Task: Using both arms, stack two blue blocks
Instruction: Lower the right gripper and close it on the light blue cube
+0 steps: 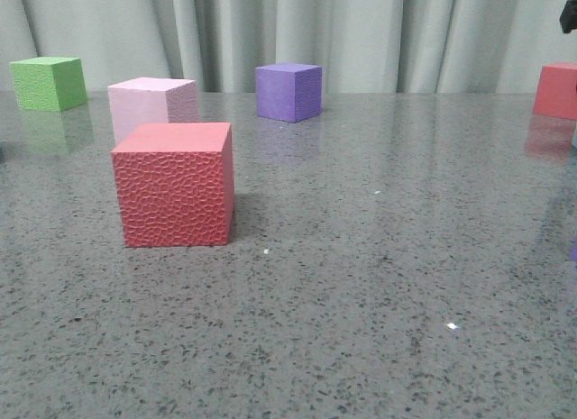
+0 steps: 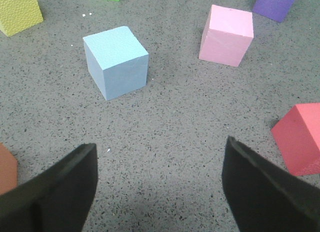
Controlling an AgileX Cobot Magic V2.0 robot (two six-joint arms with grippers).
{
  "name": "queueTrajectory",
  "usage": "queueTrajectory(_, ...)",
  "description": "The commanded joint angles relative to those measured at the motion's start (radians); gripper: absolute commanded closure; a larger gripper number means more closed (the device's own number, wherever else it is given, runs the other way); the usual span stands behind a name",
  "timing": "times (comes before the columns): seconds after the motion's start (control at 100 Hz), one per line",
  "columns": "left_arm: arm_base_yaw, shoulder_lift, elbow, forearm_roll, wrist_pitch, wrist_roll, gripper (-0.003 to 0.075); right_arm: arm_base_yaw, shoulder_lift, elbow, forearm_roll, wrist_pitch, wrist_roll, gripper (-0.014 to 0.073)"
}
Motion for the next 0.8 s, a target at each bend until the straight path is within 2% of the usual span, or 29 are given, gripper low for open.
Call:
queueTrajectory(0.0, -0.006, 0.009, -0.036, -0.007, -0.060, 0.000, 0.0228, -0.006, -0.032, -0.036, -0.022, -0.049, -0.002, 0.0003)
queueTrajectory(0.56, -0.006, 0.009, -0.036, -0.007, -0.060, 0.000, 0.0228, -0.006, 0.022, -0.036, -0.009, -0.031, -0.002, 0.0008)
queueTrajectory(0.79, -0.006, 0.009, -0.036, -0.007, -0.060, 0.000, 0.0228, -0.006, 0.022, -0.036, -0.009, -0.008, -0.002, 0.0179)
